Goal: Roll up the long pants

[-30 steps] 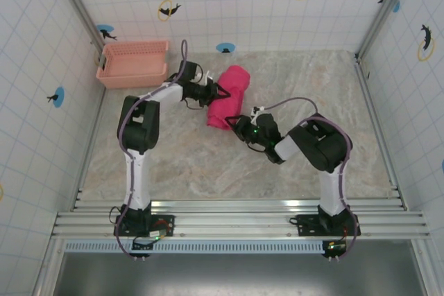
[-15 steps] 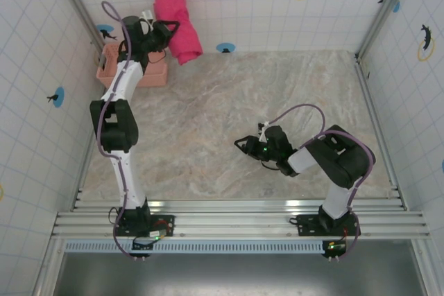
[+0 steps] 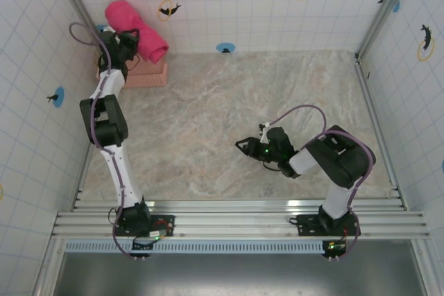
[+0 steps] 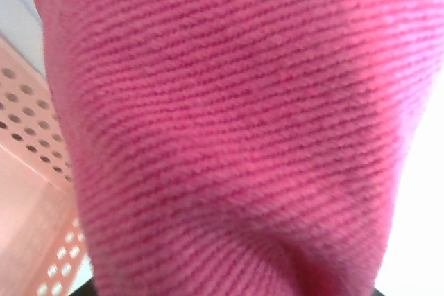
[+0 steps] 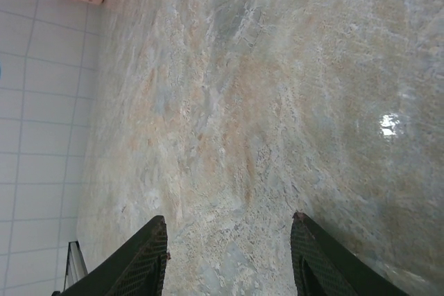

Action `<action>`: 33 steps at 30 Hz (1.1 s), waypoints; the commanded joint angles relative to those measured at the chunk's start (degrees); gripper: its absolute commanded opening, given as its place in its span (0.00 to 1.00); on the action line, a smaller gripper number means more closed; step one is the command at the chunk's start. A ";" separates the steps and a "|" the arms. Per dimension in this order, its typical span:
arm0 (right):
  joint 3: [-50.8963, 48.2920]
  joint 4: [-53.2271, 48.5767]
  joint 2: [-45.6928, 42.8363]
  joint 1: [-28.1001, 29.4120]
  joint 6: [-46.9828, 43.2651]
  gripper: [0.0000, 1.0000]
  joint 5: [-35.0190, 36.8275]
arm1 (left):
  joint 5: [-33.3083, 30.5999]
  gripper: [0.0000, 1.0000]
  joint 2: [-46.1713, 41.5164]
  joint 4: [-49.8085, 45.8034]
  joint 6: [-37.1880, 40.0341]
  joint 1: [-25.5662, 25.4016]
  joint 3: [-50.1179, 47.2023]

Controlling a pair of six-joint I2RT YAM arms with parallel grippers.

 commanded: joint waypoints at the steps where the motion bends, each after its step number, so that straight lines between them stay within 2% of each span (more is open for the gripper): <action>1: -3.03 -21.77 1.64 -0.42 -1.24 0.51 3.13 | -4.30 0.00 6.83 10.94 -7.52 -0.13 3.17; 4: -1.64 -24.66 -0.12 -0.30 -1.57 0.51 3.13 | -5.82 0.00 12.03 8.36 -7.92 -0.24 7.49; 5: -0.88 -26.20 -0.73 -0.32 -1.76 0.51 3.22 | -5.87 0.04 13.75 7.75 -8.64 -0.17 8.81; 7: 0.46 -28.67 -1.97 -0.33 -2.48 0.51 3.78 | -6.99 0.36 15.84 9.93 -11.99 -0.14 8.59; 10: 2.90 -32.53 -3.15 -0.16 -3.59 0.51 4.53 | -10.46 0.64 15.26 15.07 -14.57 -0.04 3.29; 11: 3.70 -33.40 -3.29 0.00 -4.01 0.51 4.54 | -11.54 0.74 13.68 15.08 -14.01 0.19 1.10; 13: 4.85 -34.63 -3.49 0.35 -4.15 0.51 4.88 | -13.43 0.84 10.34 15.75 -12.18 0.61 -3.26; 14: 5.26 -35.12 -3.63 0.65 -4.17 0.51 5.31 | -13.62 0.94 8.42 15.19 -11.73 0.84 -4.85; 15: 5.50 -35.33 -3.85 0.93 -4.07 0.51 5.77 | -13.95 0.97 6.86 14.74 -11.61 0.93 -6.30; 18: 5.90 -35.88 -4.32 1.98 -3.85 0.51 6.72 | -13.88 0.97 0.56 8.41 -11.66 1.14 -10.47; 23: 5.67 -36.65 -5.63 3.32 -3.38 0.51 8.73 | -17.40 0.97 -13.19 -18.62 -6.72 1.30 -11.80; 27: 5.79 -37.12 -7.44 3.61 -4.00 0.51 10.08 | -19.11 0.97 -16.23 -32.26 -3.62 2.00 -6.32; 31: 6.68 -38.38 -7.73 3.47 -5.41 0.51 10.69 | -16.72 0.97 -16.03 -40.91 -0.26 3.19 -0.31; 33: 7.17 -38.71 -7.51 3.37 -6.04 0.51 10.28 | -13.64 0.97 -16.41 -43.27 1.73 3.90 -0.46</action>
